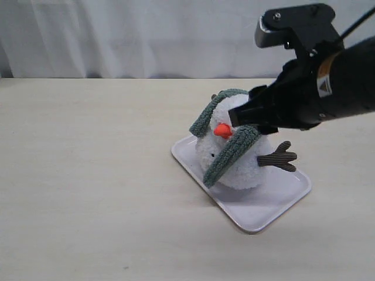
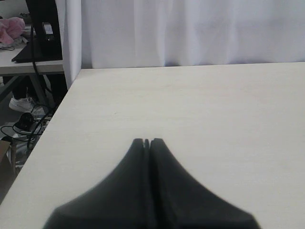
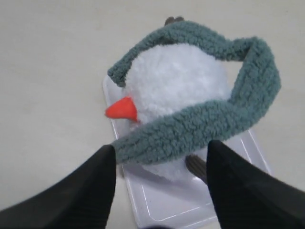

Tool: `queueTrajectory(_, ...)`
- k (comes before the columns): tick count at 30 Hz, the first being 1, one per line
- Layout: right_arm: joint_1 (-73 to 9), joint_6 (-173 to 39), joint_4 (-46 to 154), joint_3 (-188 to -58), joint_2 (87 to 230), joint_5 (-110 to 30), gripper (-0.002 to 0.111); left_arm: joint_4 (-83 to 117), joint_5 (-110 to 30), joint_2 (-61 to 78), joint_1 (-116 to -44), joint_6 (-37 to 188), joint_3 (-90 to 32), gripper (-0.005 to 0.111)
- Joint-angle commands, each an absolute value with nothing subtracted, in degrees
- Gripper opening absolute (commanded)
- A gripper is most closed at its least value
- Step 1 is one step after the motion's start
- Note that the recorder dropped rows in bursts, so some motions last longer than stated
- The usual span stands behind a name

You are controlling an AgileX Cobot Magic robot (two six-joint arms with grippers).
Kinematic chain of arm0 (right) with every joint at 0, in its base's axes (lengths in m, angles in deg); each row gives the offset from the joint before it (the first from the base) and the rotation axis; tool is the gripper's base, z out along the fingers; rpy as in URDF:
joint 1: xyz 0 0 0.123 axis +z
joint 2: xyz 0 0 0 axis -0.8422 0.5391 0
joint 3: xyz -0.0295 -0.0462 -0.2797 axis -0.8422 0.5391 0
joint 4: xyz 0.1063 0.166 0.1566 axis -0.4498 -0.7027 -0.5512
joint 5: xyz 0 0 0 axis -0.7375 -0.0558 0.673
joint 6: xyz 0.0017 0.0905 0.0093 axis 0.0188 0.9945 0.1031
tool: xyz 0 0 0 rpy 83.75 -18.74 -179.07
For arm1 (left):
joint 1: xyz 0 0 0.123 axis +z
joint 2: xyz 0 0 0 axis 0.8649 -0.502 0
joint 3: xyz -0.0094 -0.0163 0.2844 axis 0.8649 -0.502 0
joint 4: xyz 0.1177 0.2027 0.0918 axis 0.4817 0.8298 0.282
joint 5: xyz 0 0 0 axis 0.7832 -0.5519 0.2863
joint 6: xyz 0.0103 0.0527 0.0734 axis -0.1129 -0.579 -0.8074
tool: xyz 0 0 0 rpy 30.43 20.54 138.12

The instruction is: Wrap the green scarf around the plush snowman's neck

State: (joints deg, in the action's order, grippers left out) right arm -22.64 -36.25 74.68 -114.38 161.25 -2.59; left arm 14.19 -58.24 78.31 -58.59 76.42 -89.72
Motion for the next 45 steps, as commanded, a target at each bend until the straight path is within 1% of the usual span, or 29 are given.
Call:
queueTrajectory(1,-22.89,-27.53,79.43,-106.94,160.8,-10.71,0.054,14.32,-57.85,78.43,-58.5,76.8,-89.81,0.0)
queueTrajectory(6,-22.89,-14.99,86.79,-102.1,161.54,-21.06,0.054,14.32,-57.85,78.43,-58.5,76.8,-89.81,0.0)
queueTrajectory(9,-22.89,-4.36,94.23,-101.26,162.49,-22.33,0.054,14.32,-57.85,78.43,-58.5,76.8,-89.81,0.0)
queueTrajectory(12,-22.89,1.5,98.59,-100.96,164.05,-22.13,0.054,14.32,-57.85,78.43,-58.5,76.8,-89.81,0.0)
queueTrajectory(20,-22.89,5.53,101.42,-100.76,167.53,-26.86,0.054,14.32,-57.85,78.43,-58.5,76.8,-89.81,0.0)
queueTrajectory(28,-24.73,11.9,108.09,-100.88,170.82,-27.27,0.053,14.32,-57.85,78.43,-58.5,76.8,-89.81,0.0)
queueTrajectory(30,-25.18,12.36,108.87,-100.88,170.83,-27.96,0.049,14.32,-57.85,78.43,-58.5,76.8,-89.81,0.0)
queueTrajectory(32,-25.27,12.36,109.31,-100.88,170.83,-28.83,0.041,14.32,-57.85,78.43,-58.5,76.8,-89.81,0.0)
queueTrajectory(39,-25.27,12.36,114.77,-100.88,170.83,-29.39,0.004,14.32,-57.85,78.43,-58.5,76.8,-89.81,0.0)
queueTrajectory(45,-25.27,11.95,115.27,-100.88,168.8,-28.27,0.004,14.32,-57.85,78.43,-58.5,76.8,-89.81,0.0)
